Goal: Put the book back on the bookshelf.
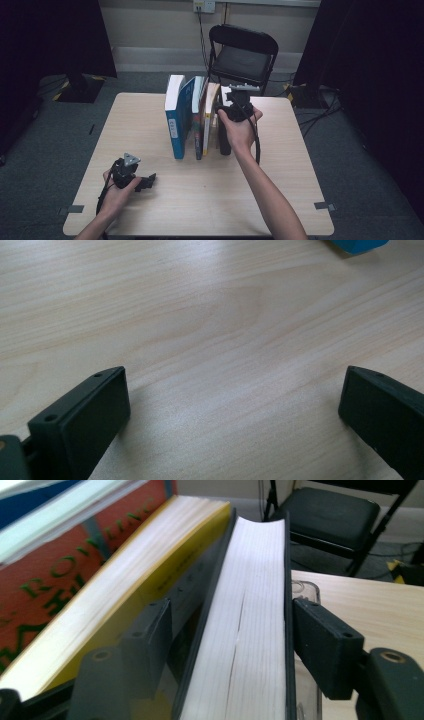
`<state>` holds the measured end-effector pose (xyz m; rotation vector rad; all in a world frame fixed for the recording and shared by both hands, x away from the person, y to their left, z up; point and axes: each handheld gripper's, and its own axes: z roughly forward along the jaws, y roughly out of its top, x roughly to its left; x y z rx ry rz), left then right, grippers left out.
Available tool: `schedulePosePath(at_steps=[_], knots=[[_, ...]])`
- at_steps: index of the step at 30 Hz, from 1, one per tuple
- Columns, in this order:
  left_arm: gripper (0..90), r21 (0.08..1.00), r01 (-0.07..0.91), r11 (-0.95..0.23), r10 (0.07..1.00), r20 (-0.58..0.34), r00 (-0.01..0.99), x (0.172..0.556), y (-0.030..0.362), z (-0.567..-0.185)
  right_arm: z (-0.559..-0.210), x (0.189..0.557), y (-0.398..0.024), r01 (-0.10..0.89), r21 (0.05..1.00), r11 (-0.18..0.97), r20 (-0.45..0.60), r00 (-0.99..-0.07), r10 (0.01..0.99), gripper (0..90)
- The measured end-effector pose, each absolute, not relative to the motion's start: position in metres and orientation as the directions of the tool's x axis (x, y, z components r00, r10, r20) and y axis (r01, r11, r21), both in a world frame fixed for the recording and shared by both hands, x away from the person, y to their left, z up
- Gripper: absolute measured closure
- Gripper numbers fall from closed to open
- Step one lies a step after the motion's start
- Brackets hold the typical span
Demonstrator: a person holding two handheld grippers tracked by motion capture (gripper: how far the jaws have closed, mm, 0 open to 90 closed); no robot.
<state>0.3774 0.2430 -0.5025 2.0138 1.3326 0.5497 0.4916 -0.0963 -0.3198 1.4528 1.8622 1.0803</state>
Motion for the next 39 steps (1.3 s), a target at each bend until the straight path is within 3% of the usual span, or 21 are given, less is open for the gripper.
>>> schedulePosePath(at_steps=[16, 32, 39], knots=[[0.0, 0.715, 0.645, -0.270, 0.919, -0.009, 0.395, 0.377, 0.243, -0.502, -0.325, 0.469, -0.113, 0.426, 0.899, 0.101, 0.075, -0.377, 0.923, 24.4], [0.0, 0.715, 0.644, -0.270, 0.919, -0.009, 0.394, 0.378, 0.243, -0.503, -0.345, 0.436, -0.131, 0.408, 0.906, 0.111, 0.089, -0.441, 0.893, 14.4], [0.0, 0.716, 0.645, -0.269, 0.919, -0.009, 0.394, 0.378, 0.243, -0.503, -0.363, 0.423, -0.151, 0.435, 0.893, 0.112, 0.097, -0.430, 0.898, 14.4]])
